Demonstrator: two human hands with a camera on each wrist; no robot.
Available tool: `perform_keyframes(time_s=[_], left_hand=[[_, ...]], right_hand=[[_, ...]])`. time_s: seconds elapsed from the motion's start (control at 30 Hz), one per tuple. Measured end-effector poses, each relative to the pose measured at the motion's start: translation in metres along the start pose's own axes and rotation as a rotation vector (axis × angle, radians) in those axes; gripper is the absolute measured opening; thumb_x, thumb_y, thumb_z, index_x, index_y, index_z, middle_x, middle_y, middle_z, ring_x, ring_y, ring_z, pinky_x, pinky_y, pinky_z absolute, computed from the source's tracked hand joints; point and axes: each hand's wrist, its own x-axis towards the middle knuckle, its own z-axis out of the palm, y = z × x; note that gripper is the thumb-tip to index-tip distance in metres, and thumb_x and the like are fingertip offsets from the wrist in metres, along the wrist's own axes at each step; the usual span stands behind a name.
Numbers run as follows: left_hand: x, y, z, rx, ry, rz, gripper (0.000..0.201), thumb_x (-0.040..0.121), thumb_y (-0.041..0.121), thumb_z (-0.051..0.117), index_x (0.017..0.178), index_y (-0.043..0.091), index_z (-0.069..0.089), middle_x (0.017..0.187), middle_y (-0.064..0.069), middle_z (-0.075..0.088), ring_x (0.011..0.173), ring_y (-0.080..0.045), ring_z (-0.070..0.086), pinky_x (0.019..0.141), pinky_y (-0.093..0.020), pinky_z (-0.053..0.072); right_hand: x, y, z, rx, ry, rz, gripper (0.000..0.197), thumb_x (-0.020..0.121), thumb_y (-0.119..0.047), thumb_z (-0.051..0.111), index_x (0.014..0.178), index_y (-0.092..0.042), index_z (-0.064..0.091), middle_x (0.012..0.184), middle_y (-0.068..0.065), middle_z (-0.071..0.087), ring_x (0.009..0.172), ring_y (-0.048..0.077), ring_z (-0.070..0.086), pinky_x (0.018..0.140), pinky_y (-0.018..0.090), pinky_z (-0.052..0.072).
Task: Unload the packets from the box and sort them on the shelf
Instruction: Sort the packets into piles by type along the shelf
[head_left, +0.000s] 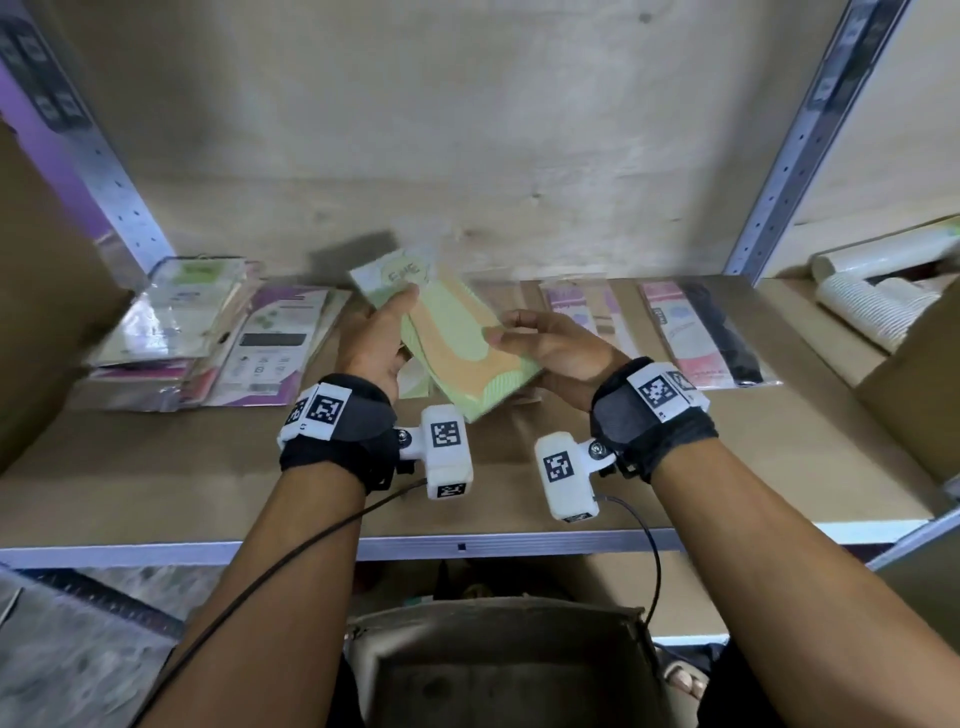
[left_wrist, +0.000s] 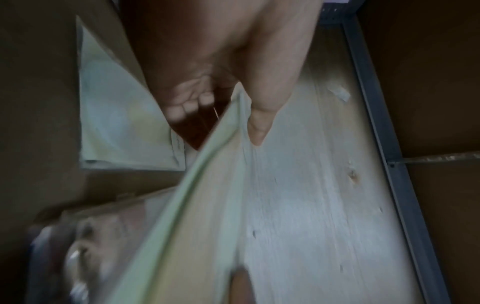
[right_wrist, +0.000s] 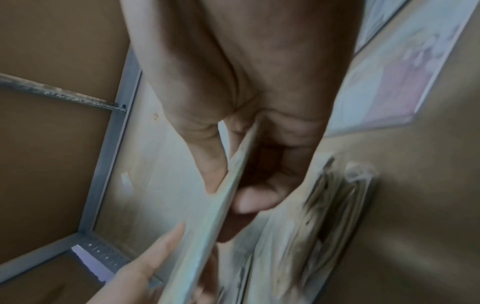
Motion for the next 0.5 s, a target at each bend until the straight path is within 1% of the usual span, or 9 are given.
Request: perform_keyframes(time_s=[0.03,0.1,0.17,0.23,0.27,0.33,0.43,0.47,0.5], left_hand=[[0.004,0.003,-0.004,-0.016,0.035,0.000,0.039,0.089,0.026,0.072,0.124,0.013,0.064,0.115,-0.007,0.073,0.104,-0.023,0.069,0.084,-0.035,0.055],[0.012,0.007,-0.015,-0.032,0.093,-0.008,0.040,0.088,0.030,0.073,0.122,0.010,0.066,0.112,-0.010,0.074,0.097,-0.024,0.069,0.077,-0.033,0.054],[0.018,0.008,-0.026,-0.025,0.107,-0.024,0.035,0.087,0.032,0.074,0.113,0.009,0.070,0.102,-0.009,0.076,0.086,-0.022,0.070,0.065,-0.027,0.055],[0.020,0.007,-0.032,0.022,0.073,-0.028,0.029,0.087,0.033,0.074,0.105,0.011,0.072,0.092,-0.006,0.076,0.077,-0.019,0.070,0.054,-0.022,0.053],[0.020,0.006,-0.035,0.057,0.051,-0.023,0.027,0.088,0.033,0.074,0.105,0.012,0.072,0.093,-0.005,0.076,0.079,-0.018,0.072,0.055,-0.022,0.054],[0.021,0.004,-0.037,0.112,0.020,-0.009,0.027,0.089,0.029,0.072,0.109,0.011,0.072,0.096,-0.007,0.077,0.085,-0.018,0.074,0.061,-0.025,0.058],[0.022,0.001,-0.039,0.211,0.001,-0.006,0.014,0.094,0.022,0.065,0.103,0.012,0.070,0.099,-0.008,0.076,0.088,-0.021,0.074,0.056,-0.026,0.058],[0.022,0.000,-0.039,0.237,-0.008,-0.021,0.013,0.096,0.024,0.063,0.101,0.014,0.068,0.098,-0.008,0.076,0.091,-0.023,0.074,0.055,-0.026,0.058],[0.021,-0.001,-0.039,0.263,-0.023,-0.031,0.016,0.098,0.029,0.061,0.104,0.015,0.067,0.099,-0.007,0.076,0.095,-0.024,0.073,0.057,-0.026,0.058]], right_hand=[[-0.002,0.000,-0.004,-0.029,-0.012,0.029,0.023,0.093,-0.010,0.064,0.111,0.003,0.064,0.090,0.007,0.072,0.074,0.016,0.071,0.061,0.022,0.055],[-0.005,0.000,-0.012,-0.110,-0.017,0.060,0.033,0.092,-0.011,0.066,0.119,0.007,0.062,0.097,0.011,0.072,0.079,0.018,0.071,0.066,0.024,0.057],[-0.007,0.001,-0.019,-0.155,0.000,0.066,0.032,0.090,-0.013,0.069,0.117,0.005,0.065,0.103,0.014,0.072,0.085,0.022,0.070,0.075,0.029,0.057],[-0.011,-0.001,-0.025,-0.180,0.034,0.074,0.029,0.086,-0.016,0.074,0.111,-0.001,0.067,0.096,0.009,0.073,0.080,0.018,0.071,0.070,0.025,0.056],[-0.012,-0.001,-0.028,-0.198,0.048,0.075,0.028,0.084,-0.017,0.076,0.108,-0.004,0.068,0.091,0.005,0.074,0.076,0.015,0.071,0.065,0.023,0.056],[-0.015,-0.002,-0.033,-0.228,0.081,0.086,0.027,0.081,-0.020,0.079,0.102,-0.007,0.069,0.084,0.002,0.076,0.072,0.014,0.072,0.060,0.023,0.056],[-0.020,-0.002,-0.038,-0.198,0.126,0.079,0.023,0.078,-0.025,0.082,0.091,-0.011,0.069,0.087,0.007,0.077,0.074,0.019,0.074,0.061,0.027,0.058],[-0.022,-0.002,-0.039,-0.184,0.131,0.076,0.022,0.078,-0.026,0.082,0.089,-0.012,0.069,0.088,0.009,0.077,0.075,0.020,0.074,0.062,0.027,0.058],[-0.023,-0.002,-0.038,-0.172,0.132,0.075,0.020,0.078,-0.025,0.082,0.088,-0.012,0.069,0.088,0.009,0.077,0.074,0.020,0.073,0.061,0.027,0.057]])
